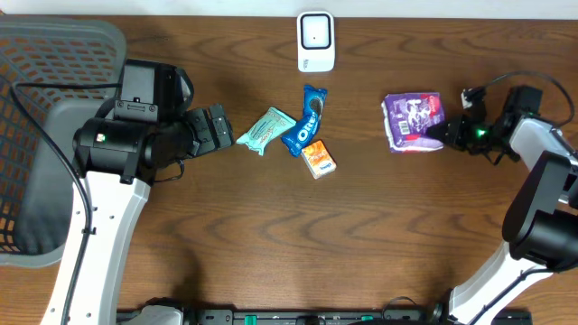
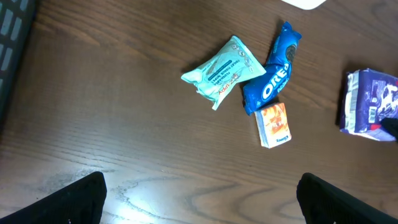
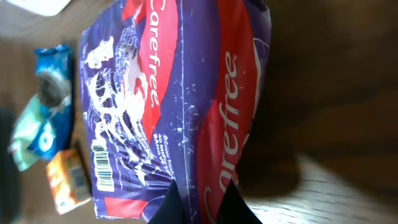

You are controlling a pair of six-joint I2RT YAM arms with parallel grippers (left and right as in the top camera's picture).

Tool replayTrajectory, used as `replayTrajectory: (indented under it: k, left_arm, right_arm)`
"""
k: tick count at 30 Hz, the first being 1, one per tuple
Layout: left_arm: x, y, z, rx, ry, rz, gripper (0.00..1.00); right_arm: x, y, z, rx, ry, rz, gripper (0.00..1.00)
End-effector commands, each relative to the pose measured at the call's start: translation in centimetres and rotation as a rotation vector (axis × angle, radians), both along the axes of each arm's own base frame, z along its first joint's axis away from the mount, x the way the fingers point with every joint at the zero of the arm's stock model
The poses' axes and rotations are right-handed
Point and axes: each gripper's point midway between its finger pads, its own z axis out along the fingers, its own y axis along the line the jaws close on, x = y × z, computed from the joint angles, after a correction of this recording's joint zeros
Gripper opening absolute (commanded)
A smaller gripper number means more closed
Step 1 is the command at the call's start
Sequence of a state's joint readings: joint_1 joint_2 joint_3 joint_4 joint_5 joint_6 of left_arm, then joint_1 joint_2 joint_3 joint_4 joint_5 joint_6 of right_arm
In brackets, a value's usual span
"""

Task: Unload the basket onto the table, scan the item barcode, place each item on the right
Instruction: 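Lift and turn the pink-purple package, then set it back down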

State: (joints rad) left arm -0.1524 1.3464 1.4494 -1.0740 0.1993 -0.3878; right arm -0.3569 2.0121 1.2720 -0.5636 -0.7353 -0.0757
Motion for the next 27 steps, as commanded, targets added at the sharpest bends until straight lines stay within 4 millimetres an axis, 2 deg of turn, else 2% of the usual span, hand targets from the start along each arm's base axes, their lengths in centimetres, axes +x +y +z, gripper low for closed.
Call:
replayTrajectory:
  k: [1, 3, 4, 6, 10, 12, 14, 18, 19, 21, 24, 27]
  left_arm:
    - [0.1, 0.3, 0.2, 0.014, -0.008, -0.003, 0.98]
    - [0.1, 0.3, 0.2, 0.014, -0.008, -0.003, 0.98]
    - [0.1, 0.3, 0.2, 0.014, -0.008, -0.003, 0.98]
    - [0.1, 0.3, 0.2, 0.014, -0.008, -0.003, 0.98]
    - [0.1, 0.3, 0.2, 0.014, -0.008, -0.003, 0.98]
    - [0.1, 0.3, 0.2, 0.014, -0.008, -0.003, 0.98]
    - [0.1, 0.3, 0.2, 0.014, -0.008, -0.003, 0.98]
    - [0.1, 0.3, 0.2, 0.014, -0.008, -0.003, 0.98]
    - [0.1, 0.3, 0.2, 0.014, -0.008, -0.003, 0.98]
    - [0.1, 0.3, 0.2, 0.013, -0.008, -0.003, 0.98]
    - [0.1, 0.3, 0.2, 0.014, -0.008, -0.003, 0.98]
    - [0.1, 0.3, 0.2, 0.014, -0.008, -0.003, 0.98]
  right_arm:
    - [2.4, -1.8, 5.6, -0.274, -0.064, -0.100, 0.01]
    - [2.3, -3.5, 7.0, -0.479, -0.047, -0.195, 0.01]
    - [1.8, -5.0, 8.4, -0.662, -0.034, -0.287, 0.01]
    - [1.2, -6.3, 10.7, -0.900, -0.037, -0.383, 0.01]
    - [0.0, -6.3, 14.3, -1.321, -0.055, -0.481, 0.01]
    - [-0.2, -5.4, 14.9, -1.453, -0.063, -0.490, 0.01]
    - [0.0, -4.1, 14.1, -1.534, -0.060, -0.454, 0.01]
    - [0.7, -1.3, 9.7, -1.596, -0.012, -0.281, 0.01]
    - [0.7, 1.2, 6.5, -1.574, 0.007, -0.160, 0.03]
    - [0.7, 3.7, 4.4, -1.515, 0.003, -0.074, 0.11]
    - [1.0, 7.5, 3.0, -1.380, -0.043, -0.030, 0.29]
    - [1.7, 10.2, 3.9, -1.255, -0.091, -0.049, 0.34]
